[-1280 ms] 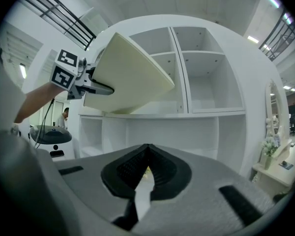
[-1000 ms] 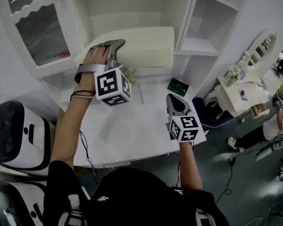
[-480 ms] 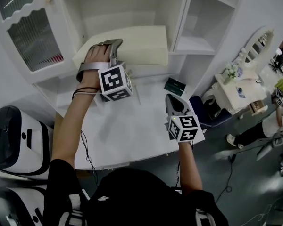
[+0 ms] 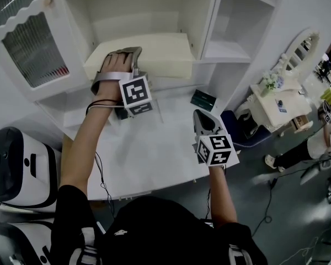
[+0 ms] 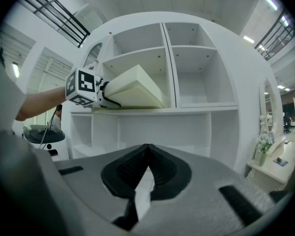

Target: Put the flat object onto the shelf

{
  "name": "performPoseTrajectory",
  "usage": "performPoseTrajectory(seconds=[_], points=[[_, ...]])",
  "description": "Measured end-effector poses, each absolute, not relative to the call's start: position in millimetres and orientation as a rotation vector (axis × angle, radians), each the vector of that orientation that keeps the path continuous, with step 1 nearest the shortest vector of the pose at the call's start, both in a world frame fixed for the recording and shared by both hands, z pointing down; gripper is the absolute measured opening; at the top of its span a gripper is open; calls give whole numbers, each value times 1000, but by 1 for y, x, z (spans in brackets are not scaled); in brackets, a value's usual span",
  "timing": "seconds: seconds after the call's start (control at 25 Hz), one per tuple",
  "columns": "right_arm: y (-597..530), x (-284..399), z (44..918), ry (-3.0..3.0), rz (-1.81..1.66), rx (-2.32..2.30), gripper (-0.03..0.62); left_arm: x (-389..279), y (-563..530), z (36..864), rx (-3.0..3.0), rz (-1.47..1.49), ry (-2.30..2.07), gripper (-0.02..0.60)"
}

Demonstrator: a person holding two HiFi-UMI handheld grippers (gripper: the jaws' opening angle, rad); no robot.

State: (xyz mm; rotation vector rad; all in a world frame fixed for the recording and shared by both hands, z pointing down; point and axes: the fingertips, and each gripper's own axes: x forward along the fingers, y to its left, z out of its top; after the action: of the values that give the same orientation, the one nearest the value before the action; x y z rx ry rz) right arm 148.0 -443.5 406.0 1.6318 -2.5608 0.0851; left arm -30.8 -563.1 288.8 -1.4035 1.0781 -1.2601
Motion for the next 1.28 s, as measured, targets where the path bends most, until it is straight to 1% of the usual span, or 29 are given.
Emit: performPoseTrajectory(seconds=[0.92, 1.08, 1.28], points=[[-451, 154, 419, -2533, 117, 1637, -1, -28, -574, 297, -1491, -1259, 1019, 295], [-452, 155, 420, -2530, 123, 1641, -1, -24, -565, 308, -1621, -1289, 979, 351], [-452, 154, 422, -2525, 130, 1636, 0, -24, -569, 311, -1610, -1264, 997, 354]])
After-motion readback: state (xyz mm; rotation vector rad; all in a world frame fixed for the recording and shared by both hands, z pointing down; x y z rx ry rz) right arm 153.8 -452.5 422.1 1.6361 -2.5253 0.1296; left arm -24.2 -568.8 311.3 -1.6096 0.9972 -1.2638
